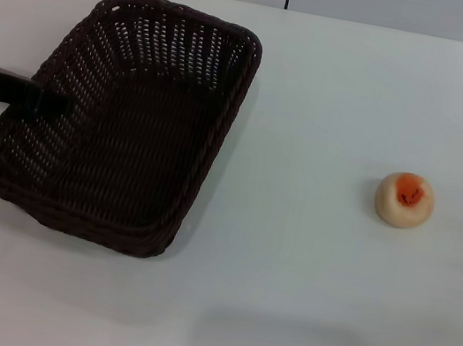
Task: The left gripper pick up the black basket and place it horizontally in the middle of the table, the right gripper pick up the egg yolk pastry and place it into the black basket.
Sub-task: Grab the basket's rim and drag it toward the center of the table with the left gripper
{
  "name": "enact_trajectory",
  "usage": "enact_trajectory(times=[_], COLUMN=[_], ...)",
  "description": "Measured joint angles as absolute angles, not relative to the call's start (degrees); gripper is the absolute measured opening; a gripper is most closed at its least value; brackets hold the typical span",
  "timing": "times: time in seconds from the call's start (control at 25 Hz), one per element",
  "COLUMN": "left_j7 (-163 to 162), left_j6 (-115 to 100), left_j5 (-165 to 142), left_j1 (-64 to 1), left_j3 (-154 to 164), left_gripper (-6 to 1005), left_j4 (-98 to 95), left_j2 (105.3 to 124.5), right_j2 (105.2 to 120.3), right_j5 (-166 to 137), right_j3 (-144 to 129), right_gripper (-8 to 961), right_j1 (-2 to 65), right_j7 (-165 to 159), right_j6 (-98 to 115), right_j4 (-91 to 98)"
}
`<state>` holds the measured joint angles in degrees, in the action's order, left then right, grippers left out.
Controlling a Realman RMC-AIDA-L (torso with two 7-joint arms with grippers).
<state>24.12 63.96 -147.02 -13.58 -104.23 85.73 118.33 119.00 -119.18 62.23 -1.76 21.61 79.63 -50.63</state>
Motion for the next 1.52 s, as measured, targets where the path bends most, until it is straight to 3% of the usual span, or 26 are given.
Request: enact_trajectory(times=[0.36,0.48,0.68,1.12,1.52], left_j7=[23.6,23.5,23.5,29.1,42.7], left_j6=[63.9,64.0,64.0,64.6,68.3], left_j5=[-148.3,-148.5,-148.6,-146.1,-140.0], left_j1=[-13.8,-14.0,-14.5,-16.3,-21.8], left_j3=[-103.1,-103.1,-103.1,-106.8,-114.9], left_gripper=[702,449,254,239,209], left_j4=[86.2,86.3,86.2,87.5,89.4], left_j2=[118.29,118.30,118.30,118.06,117.96], right_j2=[119.00,119.00,119.00,119.00,119.00], right_j5=[-119.2,-119.2,-119.2,-119.2,-119.2], right_j3=[62.2,62.2,62.4,62.5,62.6], right_gripper=[684,684,683,683,683], right_j1=[-1.6,-1.6,-1.6,-1.5,-2.2], right_j7=[21.6,21.6,21.5,21.4,21.3], right_j6=[79.6,79.6,79.6,79.6,80.4], right_j4=[-50.4,-50.3,-50.0,-49.9,-49.9])
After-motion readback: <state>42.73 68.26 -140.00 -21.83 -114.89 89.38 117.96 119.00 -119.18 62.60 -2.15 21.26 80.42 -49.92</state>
